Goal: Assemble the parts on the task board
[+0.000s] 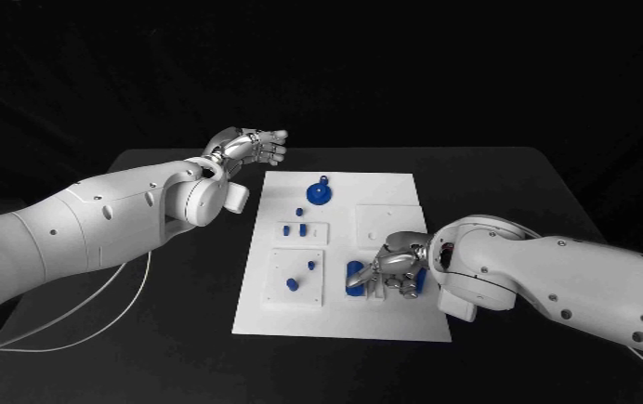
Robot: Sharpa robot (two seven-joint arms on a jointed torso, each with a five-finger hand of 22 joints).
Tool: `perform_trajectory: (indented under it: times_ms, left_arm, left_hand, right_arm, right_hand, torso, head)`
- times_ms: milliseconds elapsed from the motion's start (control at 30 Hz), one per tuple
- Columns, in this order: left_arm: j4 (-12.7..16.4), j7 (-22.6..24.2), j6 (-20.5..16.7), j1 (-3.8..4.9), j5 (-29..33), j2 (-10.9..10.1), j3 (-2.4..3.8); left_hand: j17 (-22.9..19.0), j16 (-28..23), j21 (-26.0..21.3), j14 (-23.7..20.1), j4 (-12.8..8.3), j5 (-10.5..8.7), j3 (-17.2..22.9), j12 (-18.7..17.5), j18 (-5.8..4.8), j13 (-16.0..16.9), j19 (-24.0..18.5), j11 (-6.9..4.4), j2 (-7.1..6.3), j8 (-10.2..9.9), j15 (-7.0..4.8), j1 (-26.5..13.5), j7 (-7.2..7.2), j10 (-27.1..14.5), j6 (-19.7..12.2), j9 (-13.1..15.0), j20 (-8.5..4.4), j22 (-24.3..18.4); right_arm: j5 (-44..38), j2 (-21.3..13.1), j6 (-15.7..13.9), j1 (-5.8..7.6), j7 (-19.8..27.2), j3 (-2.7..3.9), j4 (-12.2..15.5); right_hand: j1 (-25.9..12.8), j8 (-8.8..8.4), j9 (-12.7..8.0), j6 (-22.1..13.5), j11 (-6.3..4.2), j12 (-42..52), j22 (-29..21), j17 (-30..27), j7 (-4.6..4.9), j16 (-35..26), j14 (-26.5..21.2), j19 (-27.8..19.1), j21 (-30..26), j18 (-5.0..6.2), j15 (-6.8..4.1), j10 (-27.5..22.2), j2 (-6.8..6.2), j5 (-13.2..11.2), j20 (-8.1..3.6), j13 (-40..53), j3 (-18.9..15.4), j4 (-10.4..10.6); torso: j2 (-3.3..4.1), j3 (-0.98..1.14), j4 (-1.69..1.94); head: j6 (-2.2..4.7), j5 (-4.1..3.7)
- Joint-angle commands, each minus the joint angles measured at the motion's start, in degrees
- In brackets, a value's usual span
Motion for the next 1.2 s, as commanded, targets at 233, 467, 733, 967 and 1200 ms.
perform_trajectory:
  times_ms: [233,467,733,967,1200]
  left_arm:
    - [0.1,0.2,0.8,0.04,0.3,0.0,0.04]
    - [0.1,0.2,0.7,0.04,0.3,0.0,0.04]
    - [0.1,0.2,0.8,0.04,0.3,0.0,0.04]
    - [0.1,0.2,0.8,0.04,0.3,-0.1,0.04]
    - [0.1,0.1,0.7,0.04,0.3,-0.1,0.04]
  left_hand:
    - [0.1,-0.3,-0.4,-0.2,-0.1,-0.30,-0.4,-0.1,1.00,-0.1,0.0,0.12,-0.06,-0.2,0.18,-0.6,0.07,-0.4,-0.3,-0.1,0.07,0.1]
    - [0.1,-0.4,-0.4,-0.2,-0.1,-0.30,-0.4,-0.1,1.01,-0.1,0.0,0.12,-0.04,-0.2,0.19,-0.6,0.08,-0.4,-0.3,-0.1,0.07,0.1]
    - [0.1,-0.4,-0.4,-0.2,0.0,-0.30,-0.4,-0.1,1.01,-0.1,0.0,0.12,0.00,-0.2,0.19,-0.6,0.08,-0.4,-0.3,-0.1,0.08,0.1]
    - [0.2,-0.4,-0.4,-0.2,0.0,-0.30,-0.4,-0.1,1.01,-0.1,0.0,0.12,0.02,-0.2,0.19,-0.6,0.08,-0.4,-0.3,-0.1,0.08,0.1]
    - [0.2,-0.4,-0.4,-0.2,0.0,-0.28,-0.4,-0.1,1.02,-0.1,0.0,0.12,0.03,-0.2,0.19,-0.6,0.08,-0.4,-0.3,-0.1,0.07,0.2]
  right_arm:
    - [-0.9,-0.4,3.2,-0.88,2.2,-0.23,0.6]
    - [-1.5,-0.3,1.9,-0.88,1.5,-0.23,0.3]
    - [-1.6,-0.3,1.8,-0.88,1.3,-0.23,0.0]
    - [-1.5,-0.4,3.2,-0.88,1.3,-0.23,-0.3]
    - [-0.2,-0.3,4.8,-0.88,1.5,-0.23,-0.3]
  right_hand:
    - [6.1,0.20,-0.2,0.5,0.09,-0.5,-0.1,0.3,0.15,-0.5,0.1,0.1,-0.2,3.56,0.10,0.1,0.37,0.5,0.39,0.4,1.5,-2.3]
    - [5.5,0.49,0.0,1.4,-0.12,-0.5,-0.2,0.4,-0.07,-0.5,0.4,0.6,-0.1,3.56,-0.08,0.7,4.69,0.2,0.75,0.5,3.2,-0.4]
    - [5.6,0.43,0.0,2.0,-0.23,-0.7,-0.2,0.6,-0.19,-0.5,0.7,0.7,0.2,3.56,-0.17,1.2,7.14,0.2,0.90,0.6,7.1,2.2]
    - [6.9,0.20,0.1,2.3,-0.27,-0.9,0.1,0.9,-0.23,-0.6,0.8,0.8,0.7,3.56,-0.21,1.5,6.41,0.2,0.86,0.9,15.9,6.9]
    - [7.3,-0.03,0.2,2.2,0.07,-1.0,0.4,1.1,0.15,-0.8,1.1,1.0,1.5,3.56,0.20,1.6,1.93,4.9,1.60,1.3,18.6,3.2]
  torso:
    - [0.01,0.04,-0.02]
    - [0.02,0.00,0.01]
    - [0.01,-0.02,0.03]
    - [0.02,-0.01,0.04]
    - [0.01,0.01,0.01]
  head:
    - [0.14,-0.03]
    - [0.11,-0.06]
    - [0.05,-0.08]
    - [-0.03,-0.06]
    - [-0.04,-0.06]
